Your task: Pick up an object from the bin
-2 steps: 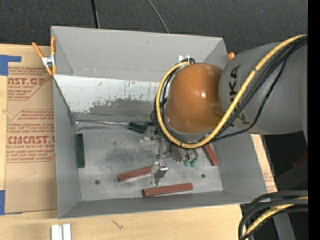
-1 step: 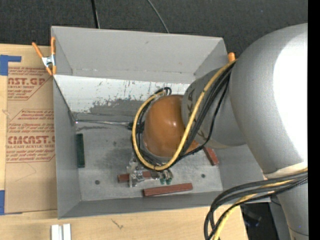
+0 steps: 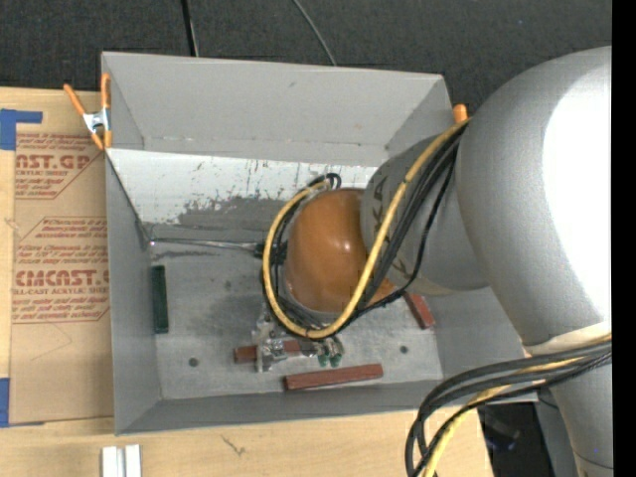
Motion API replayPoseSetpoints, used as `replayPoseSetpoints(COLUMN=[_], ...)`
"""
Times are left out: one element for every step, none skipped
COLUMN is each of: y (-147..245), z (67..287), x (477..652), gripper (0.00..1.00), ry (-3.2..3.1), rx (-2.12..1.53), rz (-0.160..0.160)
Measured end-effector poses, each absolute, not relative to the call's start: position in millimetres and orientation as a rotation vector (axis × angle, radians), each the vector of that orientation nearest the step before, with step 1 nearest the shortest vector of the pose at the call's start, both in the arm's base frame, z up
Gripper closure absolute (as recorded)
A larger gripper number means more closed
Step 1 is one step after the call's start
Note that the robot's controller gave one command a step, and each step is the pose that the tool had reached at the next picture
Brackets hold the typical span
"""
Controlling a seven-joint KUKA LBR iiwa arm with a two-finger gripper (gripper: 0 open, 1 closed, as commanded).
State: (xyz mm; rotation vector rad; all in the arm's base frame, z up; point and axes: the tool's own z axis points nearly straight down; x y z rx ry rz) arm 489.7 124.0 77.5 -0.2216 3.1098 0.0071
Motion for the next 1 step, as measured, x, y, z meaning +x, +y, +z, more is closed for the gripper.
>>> replayPoseSetpoints(y=[108.4], z=[232.1], x=[480.1], gripper=[1.0], ry=[3.126], rx=[-0.255], rz=[0.001])
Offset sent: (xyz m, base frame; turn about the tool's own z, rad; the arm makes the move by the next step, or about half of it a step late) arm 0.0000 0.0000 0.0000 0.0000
